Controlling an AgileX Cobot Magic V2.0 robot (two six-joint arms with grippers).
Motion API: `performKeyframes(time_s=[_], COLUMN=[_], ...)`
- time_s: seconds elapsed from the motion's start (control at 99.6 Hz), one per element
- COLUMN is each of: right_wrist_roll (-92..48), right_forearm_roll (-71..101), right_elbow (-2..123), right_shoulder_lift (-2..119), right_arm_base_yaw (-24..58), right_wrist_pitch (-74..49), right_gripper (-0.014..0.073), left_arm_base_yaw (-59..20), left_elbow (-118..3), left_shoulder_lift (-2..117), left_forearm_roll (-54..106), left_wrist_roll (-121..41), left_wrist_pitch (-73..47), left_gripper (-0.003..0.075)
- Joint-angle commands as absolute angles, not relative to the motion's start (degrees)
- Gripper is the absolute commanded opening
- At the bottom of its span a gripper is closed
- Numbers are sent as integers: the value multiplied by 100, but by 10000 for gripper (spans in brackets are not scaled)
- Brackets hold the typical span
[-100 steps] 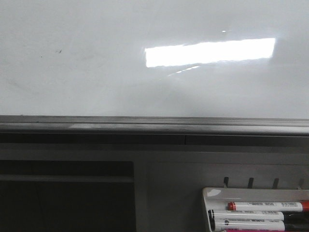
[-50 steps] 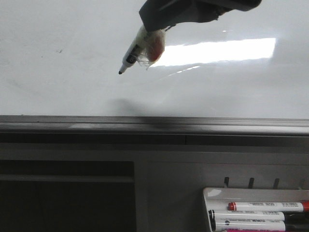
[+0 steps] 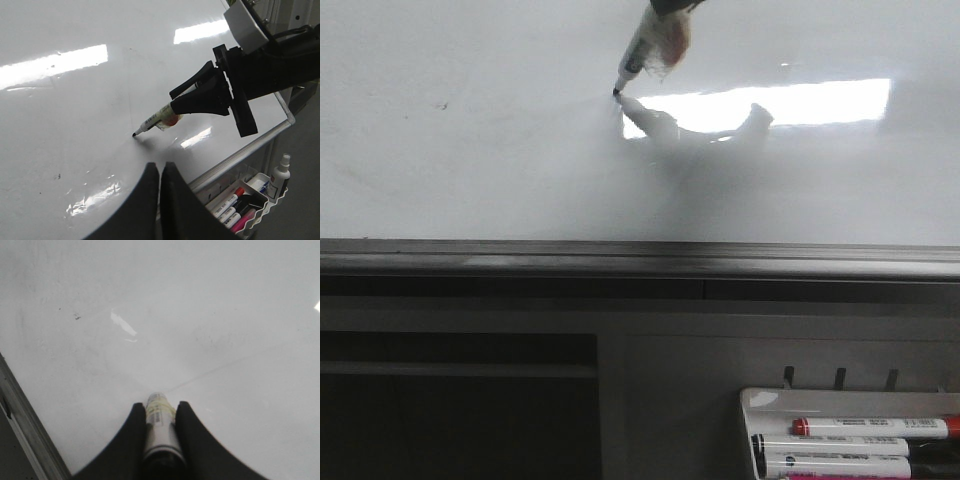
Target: Write number 2 on whiteboard
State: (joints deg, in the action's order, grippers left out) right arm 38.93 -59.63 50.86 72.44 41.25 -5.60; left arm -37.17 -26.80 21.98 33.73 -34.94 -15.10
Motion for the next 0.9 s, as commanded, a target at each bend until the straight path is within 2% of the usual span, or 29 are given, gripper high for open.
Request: performKeyframes(time_s=[0.0, 0.191, 0.462, 0.723, 0.894], right_wrist_roll=[3878, 3878, 3878, 3878, 3878], right_forearm_roll=[-6050, -6050, -6050, -6017, -5214], right_elbow=[5296, 5296, 5311, 5330, 5203], right_shoulder_lift=[7148, 7396, 7453, 6994, 6700], right_arm_base_yaw=[4089, 4089, 3778, 3628, 3638], right_wrist_pitch=[-261, -357, -1200, -2143, -2358], right_gripper=[-78, -78, -78, -78, -78], left_arm_base_yaw=[-3700, -3700, -3700, -3700, -3700], left_elbow=[-2832, -2832, -2832, -2832, -2832], left_shoulder_lift=[2227, 2227, 2227, 2227, 2227], left_forearm_roll=[3508, 3508, 3508, 3508, 3508], left_wrist_roll=[-3439, -3439, -3439, -3439, -3439], left_wrist_pitch=[-1132, -1108, -1084, -1010, -997], left_gripper=[-20, -20, -20, -20, -20])
